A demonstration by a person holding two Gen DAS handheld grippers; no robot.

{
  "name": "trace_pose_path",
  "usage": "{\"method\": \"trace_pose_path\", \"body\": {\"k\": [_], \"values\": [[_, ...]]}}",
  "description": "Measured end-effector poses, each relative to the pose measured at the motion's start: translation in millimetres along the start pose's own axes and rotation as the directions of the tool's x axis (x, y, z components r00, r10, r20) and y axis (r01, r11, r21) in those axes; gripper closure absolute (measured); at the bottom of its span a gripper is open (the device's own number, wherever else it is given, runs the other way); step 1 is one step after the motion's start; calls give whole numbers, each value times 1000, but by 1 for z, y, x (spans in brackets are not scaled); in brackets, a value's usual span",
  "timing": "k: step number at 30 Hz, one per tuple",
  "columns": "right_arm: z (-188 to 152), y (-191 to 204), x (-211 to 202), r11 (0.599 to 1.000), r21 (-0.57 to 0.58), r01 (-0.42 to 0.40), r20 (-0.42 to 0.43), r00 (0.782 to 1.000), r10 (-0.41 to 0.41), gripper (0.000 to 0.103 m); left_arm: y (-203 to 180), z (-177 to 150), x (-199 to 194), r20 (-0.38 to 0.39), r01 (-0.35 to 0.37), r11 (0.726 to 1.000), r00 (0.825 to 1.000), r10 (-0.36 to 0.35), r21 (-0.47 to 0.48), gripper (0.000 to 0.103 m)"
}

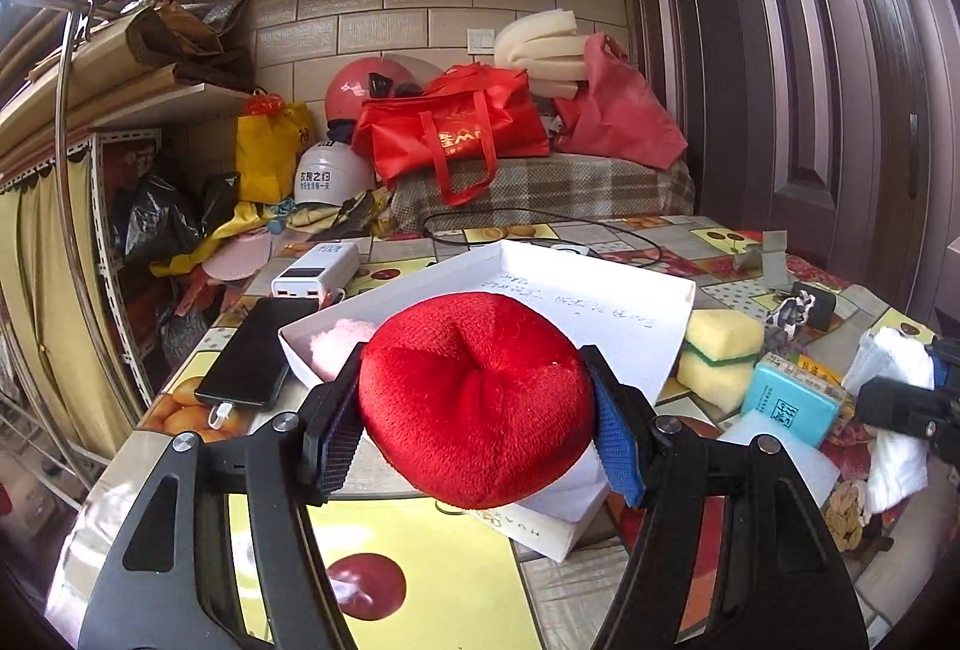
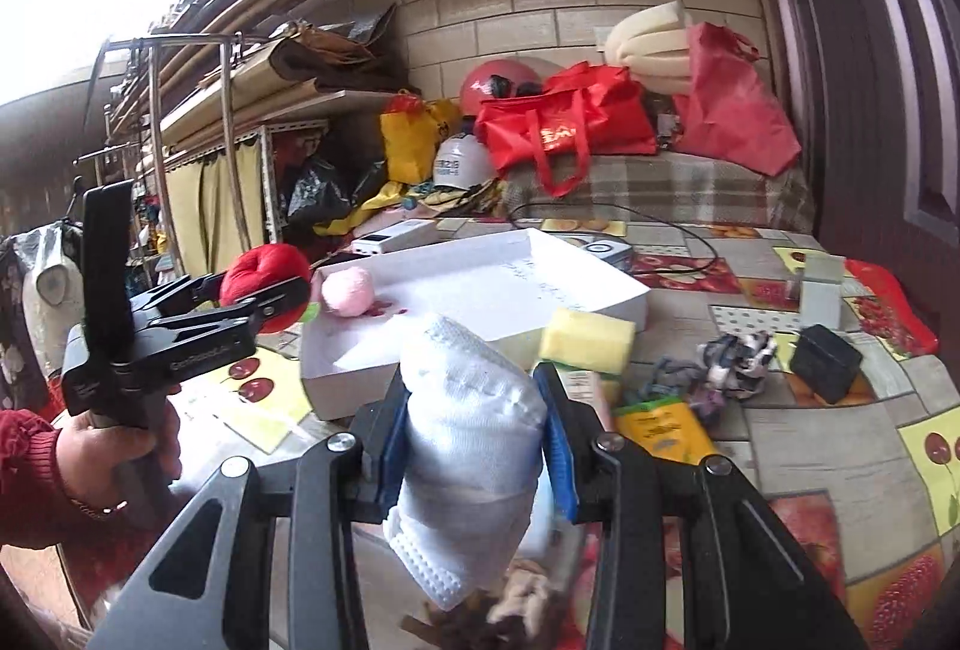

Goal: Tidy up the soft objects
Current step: 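Lower the red plush ball into the tray with left tool while right tool releases glove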

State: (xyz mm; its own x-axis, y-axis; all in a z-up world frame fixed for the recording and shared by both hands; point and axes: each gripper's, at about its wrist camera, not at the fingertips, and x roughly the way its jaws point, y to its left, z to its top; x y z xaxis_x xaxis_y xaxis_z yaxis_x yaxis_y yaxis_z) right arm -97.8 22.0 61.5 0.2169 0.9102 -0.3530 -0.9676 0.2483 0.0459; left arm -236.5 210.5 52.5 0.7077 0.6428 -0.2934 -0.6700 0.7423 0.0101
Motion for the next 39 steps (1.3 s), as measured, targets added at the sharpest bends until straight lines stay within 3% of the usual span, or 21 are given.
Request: {"method": "trace_pose_path", "body": {"k": [4, 7, 16, 27, 32, 39], "values": [[4, 37, 29, 996, -16, -84, -30, 996, 83, 65, 10, 5, 12, 11, -23, 1000, 1000, 23, -17, 36], [7, 53, 53, 996, -23, -88, -38, 995, 87, 65, 16, 8, 21, 23, -42, 999, 999, 43, -22, 36], [29, 42, 113, 996, 76, 54, -29, 998, -52, 65, 22, 21, 59, 5, -55, 998, 998, 55, -18, 36], [52, 5, 167, 967, 128, 221, -61, 975, -215, 65, 25, 33, 109, -91, -33, 998, 996, 27, -55, 36], [53, -6, 178, 955, 165, 247, -111, 967, -231, 65, 26, 34, 123, -150, -50, 996, 988, 38, -73, 36], [55, 2, 179, 958, 130, 257, -117, 963, -243, 58, 29, 33, 123, -155, -74, 993, 986, 60, -87, 36]]}}
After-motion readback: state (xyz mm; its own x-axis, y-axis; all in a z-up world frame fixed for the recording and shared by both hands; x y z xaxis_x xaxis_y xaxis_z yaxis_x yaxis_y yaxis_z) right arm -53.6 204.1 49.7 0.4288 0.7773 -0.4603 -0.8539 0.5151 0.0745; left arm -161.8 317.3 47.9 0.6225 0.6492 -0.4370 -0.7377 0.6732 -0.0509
